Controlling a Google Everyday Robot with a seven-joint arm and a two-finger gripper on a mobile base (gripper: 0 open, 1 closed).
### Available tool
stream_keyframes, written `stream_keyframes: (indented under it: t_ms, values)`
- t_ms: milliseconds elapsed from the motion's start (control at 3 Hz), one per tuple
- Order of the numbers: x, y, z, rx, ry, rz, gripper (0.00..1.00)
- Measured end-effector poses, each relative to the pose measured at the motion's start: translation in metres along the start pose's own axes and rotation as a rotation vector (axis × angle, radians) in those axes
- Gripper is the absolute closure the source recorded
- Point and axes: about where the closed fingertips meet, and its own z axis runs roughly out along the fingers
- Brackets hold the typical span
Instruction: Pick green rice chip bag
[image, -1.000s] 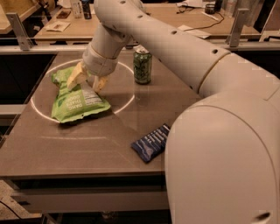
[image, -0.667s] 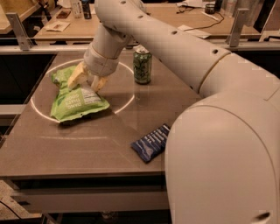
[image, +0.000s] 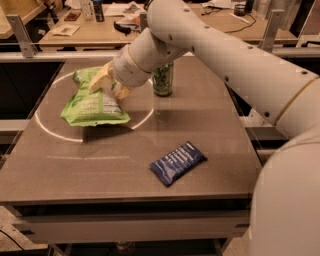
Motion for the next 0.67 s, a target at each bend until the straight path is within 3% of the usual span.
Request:
stream_keyframes:
  t_ms: [333, 667]
  values:
    - [-0.007, 0.020, -0.025, -0.146, -0.077, 0.012, 1.00]
    - [-0.010, 0.040, -0.043, -0.248, -0.117, -0.022, 1.00]
